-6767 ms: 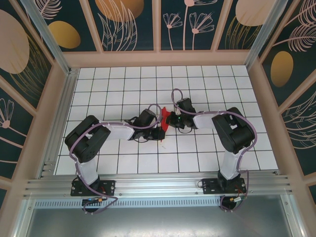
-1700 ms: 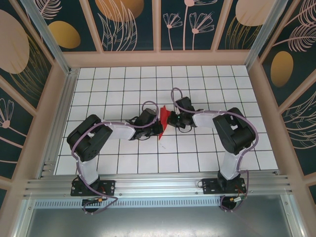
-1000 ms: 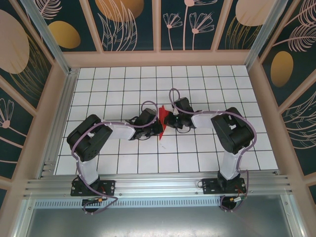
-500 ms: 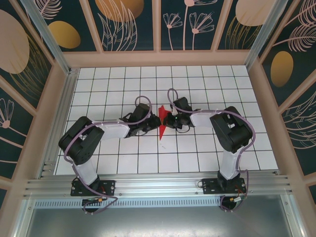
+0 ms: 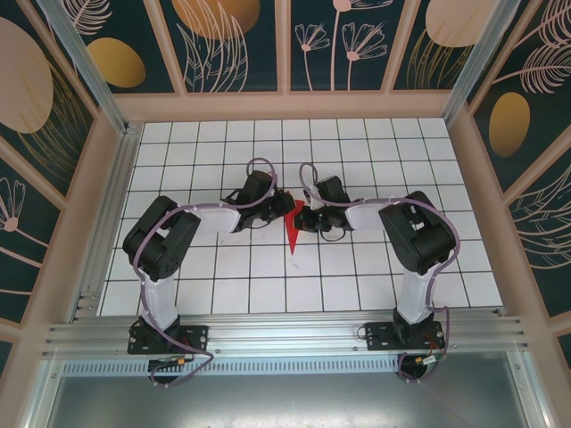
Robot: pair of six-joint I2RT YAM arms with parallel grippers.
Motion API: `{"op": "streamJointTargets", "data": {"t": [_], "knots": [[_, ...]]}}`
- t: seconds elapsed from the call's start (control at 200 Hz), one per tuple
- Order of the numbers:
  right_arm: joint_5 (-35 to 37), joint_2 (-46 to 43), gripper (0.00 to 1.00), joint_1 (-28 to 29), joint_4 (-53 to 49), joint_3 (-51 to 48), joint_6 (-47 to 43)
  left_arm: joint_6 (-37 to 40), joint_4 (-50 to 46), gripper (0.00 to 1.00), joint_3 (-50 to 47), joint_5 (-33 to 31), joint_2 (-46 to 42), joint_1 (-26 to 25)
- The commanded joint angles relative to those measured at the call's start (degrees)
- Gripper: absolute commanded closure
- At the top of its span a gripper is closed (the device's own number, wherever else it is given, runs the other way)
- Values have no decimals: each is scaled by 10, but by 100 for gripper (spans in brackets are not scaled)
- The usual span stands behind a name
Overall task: Fold a paper plane with a square sheet of paper (pick it up from the middle)
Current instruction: Fold the wing for the fifth time at the center of the table.
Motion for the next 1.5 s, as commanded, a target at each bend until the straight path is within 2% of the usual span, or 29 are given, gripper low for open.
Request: {"op": "streamJointTargets", "data": {"t": [0.0,0.32,0.751,1.061,1.226,1.496], "knots": [[-10,26,100,14,-73,-28,-24,3,-9,83,19,10,18,3],[4,41,100,15,-91,-20,-23,19,-84,83,44,-52,39,3],[21,45,100,15,-103,-19,-26,32,-140,82,63,-100,56,3],[42,53,100,21,-138,-14,-40,42,-164,82,85,-119,80,9],[67,62,100,33,-176,-9,-57,56,-173,81,109,-117,88,25],[69,71,100,34,-177,-12,-63,66,-190,80,167,-107,129,53]]}}
